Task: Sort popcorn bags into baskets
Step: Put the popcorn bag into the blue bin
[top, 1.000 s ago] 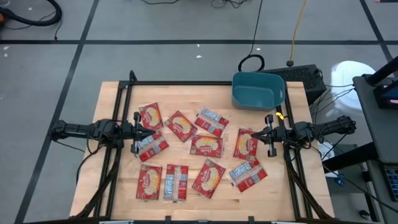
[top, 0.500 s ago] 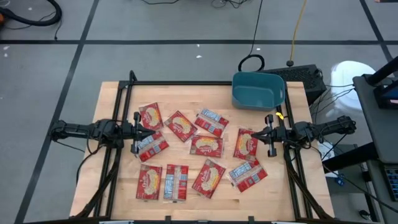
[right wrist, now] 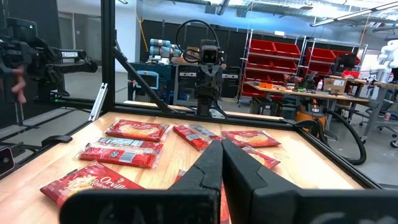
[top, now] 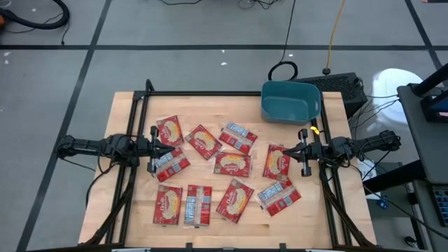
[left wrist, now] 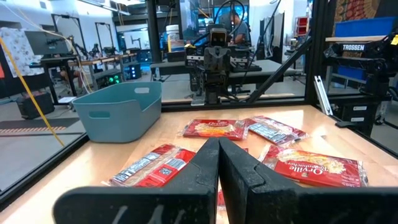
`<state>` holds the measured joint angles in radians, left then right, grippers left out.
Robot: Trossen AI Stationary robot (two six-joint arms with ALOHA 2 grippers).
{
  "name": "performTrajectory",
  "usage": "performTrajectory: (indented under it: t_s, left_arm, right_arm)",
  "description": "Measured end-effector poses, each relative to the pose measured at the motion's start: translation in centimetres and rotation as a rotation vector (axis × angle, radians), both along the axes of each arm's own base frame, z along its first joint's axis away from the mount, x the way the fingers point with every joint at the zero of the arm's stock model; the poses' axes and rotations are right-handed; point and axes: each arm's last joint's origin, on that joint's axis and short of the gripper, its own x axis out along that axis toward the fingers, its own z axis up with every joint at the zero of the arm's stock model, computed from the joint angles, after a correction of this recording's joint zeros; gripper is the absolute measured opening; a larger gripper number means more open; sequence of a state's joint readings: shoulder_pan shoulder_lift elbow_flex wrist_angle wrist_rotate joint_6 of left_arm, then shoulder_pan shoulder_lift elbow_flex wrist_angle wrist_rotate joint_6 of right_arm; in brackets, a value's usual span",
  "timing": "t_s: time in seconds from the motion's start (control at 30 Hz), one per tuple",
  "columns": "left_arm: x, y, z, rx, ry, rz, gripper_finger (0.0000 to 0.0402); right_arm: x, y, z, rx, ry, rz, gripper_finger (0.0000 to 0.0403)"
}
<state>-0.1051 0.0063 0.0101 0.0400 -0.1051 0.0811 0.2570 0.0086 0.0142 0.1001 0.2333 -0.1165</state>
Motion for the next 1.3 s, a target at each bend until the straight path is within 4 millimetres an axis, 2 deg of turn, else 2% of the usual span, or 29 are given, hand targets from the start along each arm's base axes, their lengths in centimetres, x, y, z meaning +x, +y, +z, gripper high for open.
performTrajectory:
  t_s: [0.23,0.4,0.5,0.73,1.07,1.17,1.3]
  left_arm:
    - [0.0,0.0,0.1,-0.022,-0.010,0.005,0.0012]
    - [-0.2,0.3,1.4,-0.193,-0.054,0.052,0.0012]
    - [-0.4,0.3,3.6,-0.191,-0.047,0.050,0.0012]
    - [0.3,0.2,9.8,-0.176,0.112,0.066,0.0012]
    - [3.2,-0.1,19.3,-0.087,0.094,0.064,0.0012]
    - [4.4,-0.1,21.3,-0.073,0.112,0.104,0.0012]
    - [5.9,-0.2,23.2,-0.002,0.222,0.118,0.0012]
  right_arm:
    - [0.0,0.0,0.0,0.000,0.001,0.000,0.0000]
    - [0.0,0.0,0.0,0.000,0.000,0.000,0.0000]
    - [0.0,0.0,0.0,0.000,0.001,0.000,0.0000]
    - [0.0,0.0,0.0,0.000,0.000,0.000,0.0000]
    - [0.0,0.0,0.0,0.000,0.000,0.000,0.0000]
    - [0.0,0.0,0.0,0.000,0.000,0.000,0.0000]
    - [0.0,0.0,0.0,0.000,0.000,0.000,0.0000]
